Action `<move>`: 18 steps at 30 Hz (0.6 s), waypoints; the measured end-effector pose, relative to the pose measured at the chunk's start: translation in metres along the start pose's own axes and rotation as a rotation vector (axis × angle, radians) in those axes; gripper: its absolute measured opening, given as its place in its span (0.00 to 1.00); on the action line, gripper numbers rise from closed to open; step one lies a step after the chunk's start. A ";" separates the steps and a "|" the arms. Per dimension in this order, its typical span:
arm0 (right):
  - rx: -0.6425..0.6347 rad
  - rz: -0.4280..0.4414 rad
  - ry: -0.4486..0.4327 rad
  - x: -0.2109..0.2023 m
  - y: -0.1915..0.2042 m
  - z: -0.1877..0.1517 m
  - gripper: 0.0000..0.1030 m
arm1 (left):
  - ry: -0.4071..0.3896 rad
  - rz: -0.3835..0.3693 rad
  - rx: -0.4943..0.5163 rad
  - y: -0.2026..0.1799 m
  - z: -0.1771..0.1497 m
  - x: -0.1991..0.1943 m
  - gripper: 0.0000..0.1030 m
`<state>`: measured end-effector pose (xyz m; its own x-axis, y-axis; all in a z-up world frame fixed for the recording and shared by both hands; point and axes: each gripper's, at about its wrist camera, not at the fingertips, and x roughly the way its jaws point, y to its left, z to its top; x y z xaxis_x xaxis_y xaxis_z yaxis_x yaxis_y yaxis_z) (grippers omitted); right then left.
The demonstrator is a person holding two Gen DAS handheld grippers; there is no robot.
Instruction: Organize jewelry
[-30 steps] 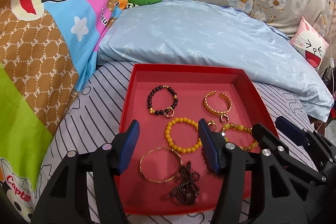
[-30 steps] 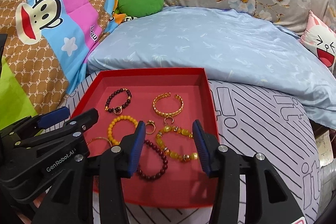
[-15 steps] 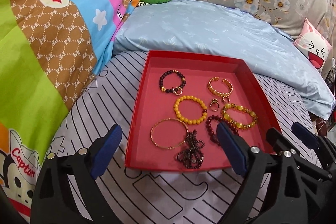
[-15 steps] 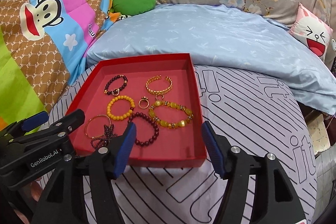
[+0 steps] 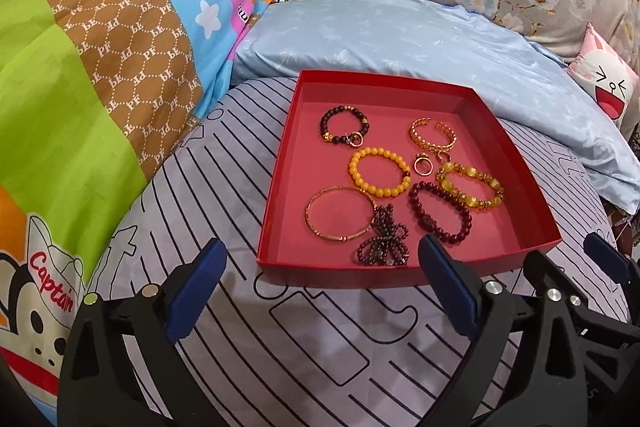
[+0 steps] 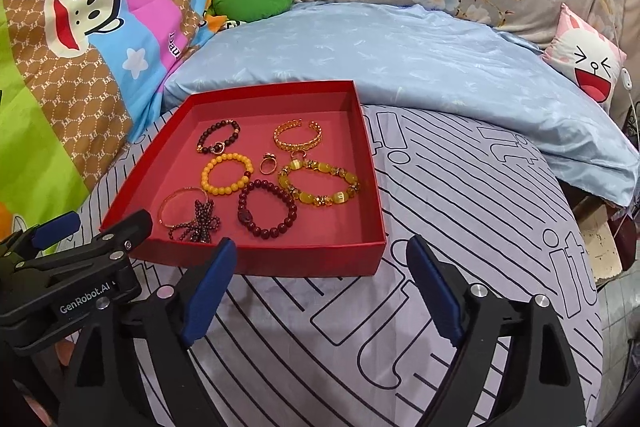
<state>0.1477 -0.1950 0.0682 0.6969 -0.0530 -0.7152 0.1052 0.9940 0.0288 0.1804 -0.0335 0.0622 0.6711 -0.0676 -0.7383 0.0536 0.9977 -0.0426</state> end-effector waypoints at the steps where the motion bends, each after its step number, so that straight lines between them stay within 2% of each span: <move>1: -0.002 0.001 -0.003 -0.001 0.001 -0.001 0.81 | 0.003 -0.001 -0.004 0.001 -0.002 0.001 0.90; 14: 0.039 0.021 0.021 0.000 -0.001 -0.010 0.83 | 0.009 0.015 -0.012 0.005 -0.011 -0.001 0.90; 18: 0.045 0.026 0.017 0.000 -0.002 -0.011 0.88 | 0.010 0.017 -0.018 0.006 -0.011 -0.001 0.90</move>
<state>0.1399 -0.1955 0.0605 0.6881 -0.0251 -0.7252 0.1189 0.9898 0.0786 0.1715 -0.0274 0.0551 0.6644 -0.0504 -0.7456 0.0287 0.9987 -0.0420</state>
